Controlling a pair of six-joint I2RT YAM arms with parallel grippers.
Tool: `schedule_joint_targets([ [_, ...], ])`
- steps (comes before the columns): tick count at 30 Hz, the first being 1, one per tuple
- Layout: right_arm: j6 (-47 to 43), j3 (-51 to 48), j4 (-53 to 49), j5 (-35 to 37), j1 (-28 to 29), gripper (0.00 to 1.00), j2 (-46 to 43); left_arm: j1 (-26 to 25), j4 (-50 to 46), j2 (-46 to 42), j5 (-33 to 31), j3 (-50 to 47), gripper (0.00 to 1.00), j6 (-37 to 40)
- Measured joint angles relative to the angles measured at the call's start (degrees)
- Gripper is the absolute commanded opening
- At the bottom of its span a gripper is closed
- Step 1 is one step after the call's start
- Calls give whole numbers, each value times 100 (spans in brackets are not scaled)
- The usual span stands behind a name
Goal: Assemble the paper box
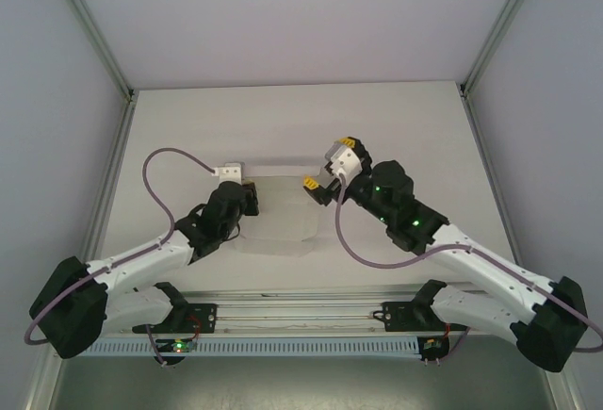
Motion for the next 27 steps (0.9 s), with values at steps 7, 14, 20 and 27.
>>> schedule_joint_targets([
  [7,-358,317,-968,-824,-2,90,-39,0,-647,225,-105,201,0,-212],
  [14,-621,35,-1145,-1178,-164,73,391,0,-844,225,-28,286,0,-262],
  [20,-1432,-17,-898,-815,-157,64,769,0,-863,225,212,286,0,-170],
  [27,-2090,31,-553,26,160,30,1386,0,-1082,225,328,306,0,-160],
])
